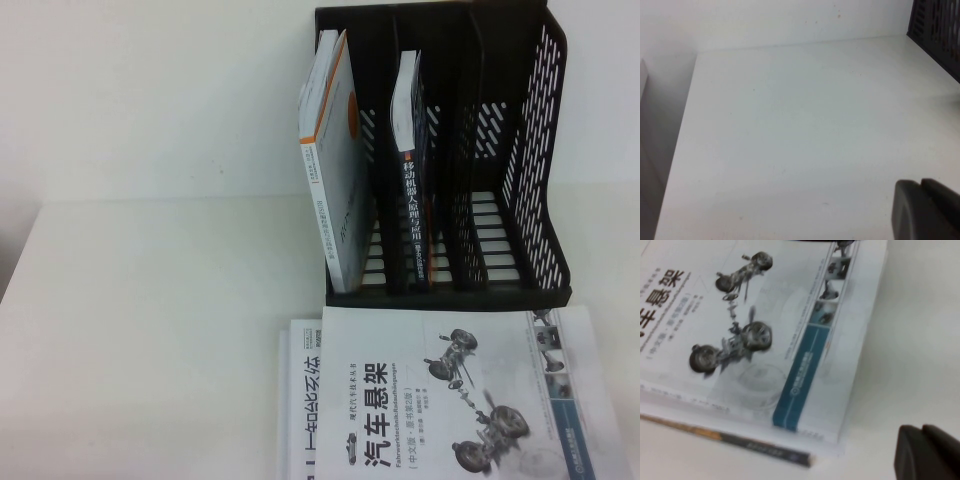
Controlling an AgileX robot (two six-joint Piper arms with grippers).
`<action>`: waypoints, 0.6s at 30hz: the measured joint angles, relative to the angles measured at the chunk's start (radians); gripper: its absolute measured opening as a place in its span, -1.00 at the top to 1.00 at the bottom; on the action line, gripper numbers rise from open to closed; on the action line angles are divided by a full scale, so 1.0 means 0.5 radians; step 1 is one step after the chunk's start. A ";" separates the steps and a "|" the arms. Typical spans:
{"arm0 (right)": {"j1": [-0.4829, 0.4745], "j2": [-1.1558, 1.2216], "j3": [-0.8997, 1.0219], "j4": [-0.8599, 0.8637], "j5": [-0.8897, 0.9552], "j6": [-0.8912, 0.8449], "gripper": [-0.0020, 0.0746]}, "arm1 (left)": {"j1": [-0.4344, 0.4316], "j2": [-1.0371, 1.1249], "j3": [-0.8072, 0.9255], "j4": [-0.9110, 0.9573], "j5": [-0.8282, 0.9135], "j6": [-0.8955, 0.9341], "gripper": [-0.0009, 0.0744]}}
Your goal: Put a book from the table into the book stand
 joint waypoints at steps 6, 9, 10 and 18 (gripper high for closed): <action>-0.081 -0.188 0.112 -0.351 -0.307 0.039 0.96 | -0.005 0.000 -0.003 0.000 0.006 0.003 0.98; -0.248 -0.463 0.235 -0.390 -0.452 0.046 0.96 | -0.008 0.000 -0.003 0.000 0.010 0.003 0.98; -0.315 -0.569 0.289 -0.393 -0.501 0.061 0.96 | -0.009 0.000 -0.003 0.000 0.010 0.003 0.98; -0.686 -0.844 0.703 -0.352 -0.657 0.093 0.96 | -0.016 -0.004 -0.003 0.000 0.014 0.003 0.98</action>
